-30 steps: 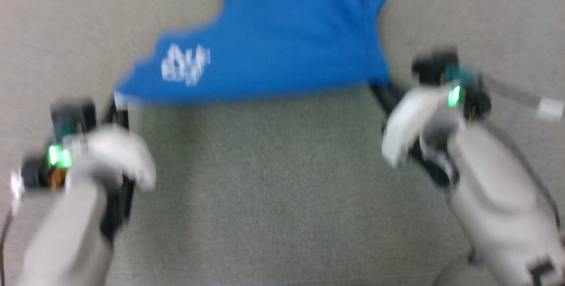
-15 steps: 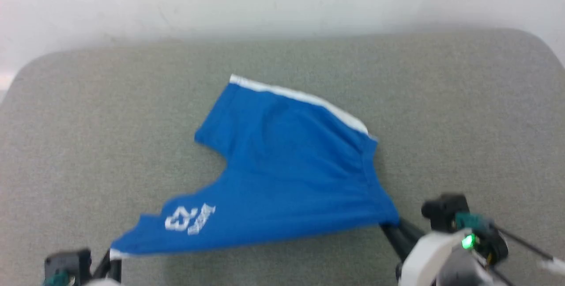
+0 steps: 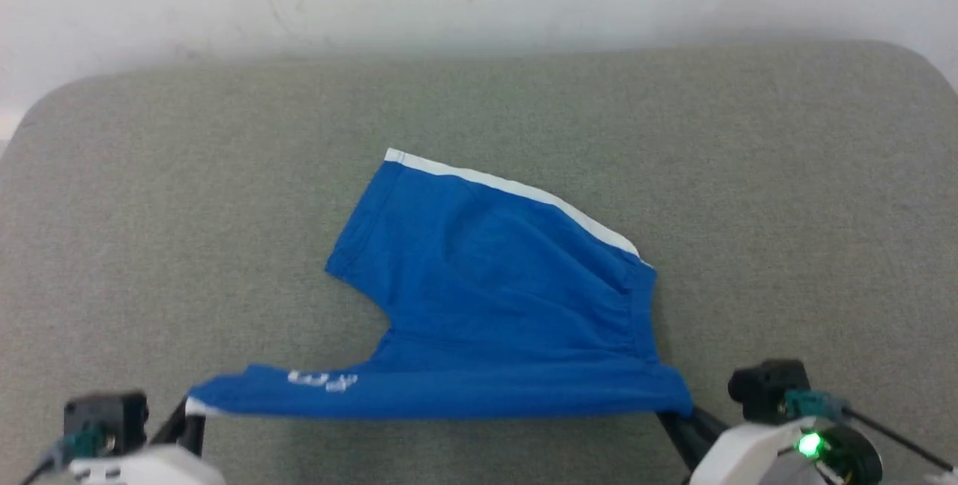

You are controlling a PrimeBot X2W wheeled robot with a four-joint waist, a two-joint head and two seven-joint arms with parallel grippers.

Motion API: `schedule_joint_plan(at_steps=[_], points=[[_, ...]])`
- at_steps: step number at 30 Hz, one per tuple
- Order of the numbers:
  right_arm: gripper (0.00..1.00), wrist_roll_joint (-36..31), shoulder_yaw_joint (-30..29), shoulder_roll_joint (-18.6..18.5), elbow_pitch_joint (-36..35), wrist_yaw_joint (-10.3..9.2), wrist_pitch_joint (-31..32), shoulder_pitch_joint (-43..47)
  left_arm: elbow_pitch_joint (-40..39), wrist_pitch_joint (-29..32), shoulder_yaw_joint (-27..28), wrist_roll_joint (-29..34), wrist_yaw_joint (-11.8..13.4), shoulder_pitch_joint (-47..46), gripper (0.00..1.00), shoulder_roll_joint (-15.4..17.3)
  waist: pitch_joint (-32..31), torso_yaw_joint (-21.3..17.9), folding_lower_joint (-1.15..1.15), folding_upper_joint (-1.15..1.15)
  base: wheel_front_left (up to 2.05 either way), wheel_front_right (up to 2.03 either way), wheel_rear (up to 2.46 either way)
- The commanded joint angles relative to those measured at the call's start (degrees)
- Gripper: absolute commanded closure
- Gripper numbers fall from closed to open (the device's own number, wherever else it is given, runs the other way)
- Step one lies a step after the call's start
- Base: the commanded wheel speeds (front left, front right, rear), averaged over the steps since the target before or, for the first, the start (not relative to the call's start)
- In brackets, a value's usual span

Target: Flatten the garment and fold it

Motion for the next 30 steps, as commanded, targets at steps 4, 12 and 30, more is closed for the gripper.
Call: schedule_joint_plan(at_steps=[4,12,30], points=[[1.00,0.7,-0.5,-0.2,2.2,-0.60,1.1,-6.4,3.3,4.1,-1.2,-0.1,-3.5,-10.6,1.00,1.7,3.3,-2.2,0.00,0.00,0.00,0.00,0.00],[1.00,4.5,-1.1,0.0,9.4,-0.60,3.6,-18.5,15.9,15.2,-8.3,0.3,-11.1,-34.1,1.00,-1.7,8.6,-4.7,0.00,0.00,0.00,0.00,0.00],[1.00,10.9,-0.3,0.0,21.1,-0.60,0.7,-35.8,45.1,24.4,-16.6,5.8,-17.9,-67.3,1.00,-12.6,19.6,-9.3,0.00,0.00,0.00,0.00,0.00]])
